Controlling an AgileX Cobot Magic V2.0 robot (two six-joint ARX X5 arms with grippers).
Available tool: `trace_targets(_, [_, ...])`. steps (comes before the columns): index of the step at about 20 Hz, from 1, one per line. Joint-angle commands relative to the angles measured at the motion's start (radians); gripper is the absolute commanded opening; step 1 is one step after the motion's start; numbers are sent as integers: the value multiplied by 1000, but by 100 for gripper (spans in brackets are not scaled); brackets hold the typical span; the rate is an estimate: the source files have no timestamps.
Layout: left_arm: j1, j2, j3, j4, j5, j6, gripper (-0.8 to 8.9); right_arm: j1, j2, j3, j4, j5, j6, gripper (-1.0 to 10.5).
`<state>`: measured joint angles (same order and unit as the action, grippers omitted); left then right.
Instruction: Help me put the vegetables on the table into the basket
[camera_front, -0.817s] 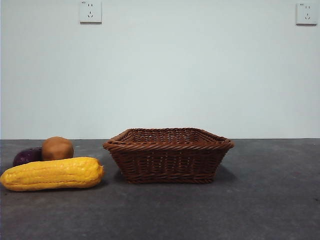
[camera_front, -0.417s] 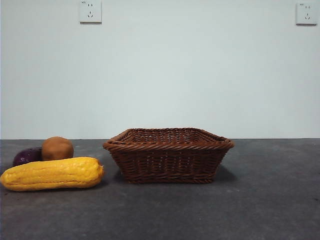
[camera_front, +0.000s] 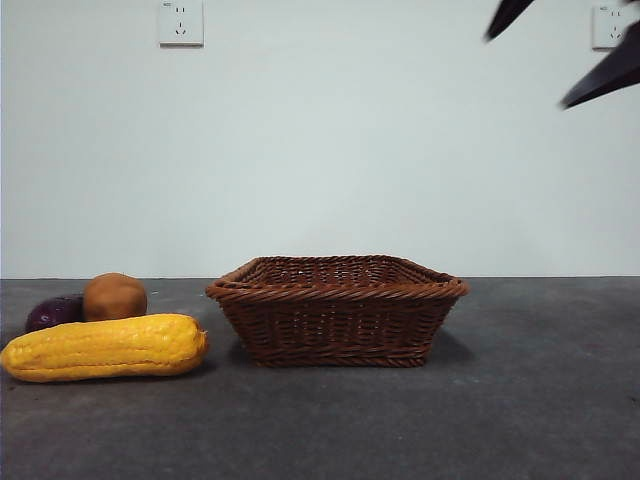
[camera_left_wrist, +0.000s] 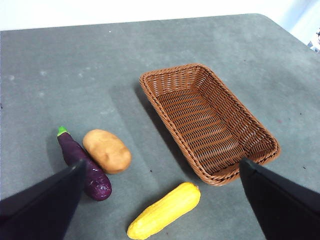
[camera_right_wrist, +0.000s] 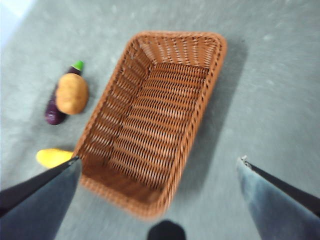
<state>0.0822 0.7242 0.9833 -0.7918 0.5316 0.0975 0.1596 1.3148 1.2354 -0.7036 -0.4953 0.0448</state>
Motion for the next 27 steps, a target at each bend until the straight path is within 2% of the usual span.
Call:
trace_targets(1, [-3,5,0,6,4,8,773,39,165,111,-8,27,5,626])
trace_targets(7, [-3,29,0,6,4,8,772,120,507,357,-82,127,3,626])
trace_targets(16, [-3,53,0,3,2,8,772,183,760,413,-54,231,9,617])
trace_targets(23, [-3,61,0,-4,0,8,772,188,809,413,7,290,53,170])
trace_targets(27, [-3,66,0,-4,0,8,772,188,809,413,16,285,53,-6])
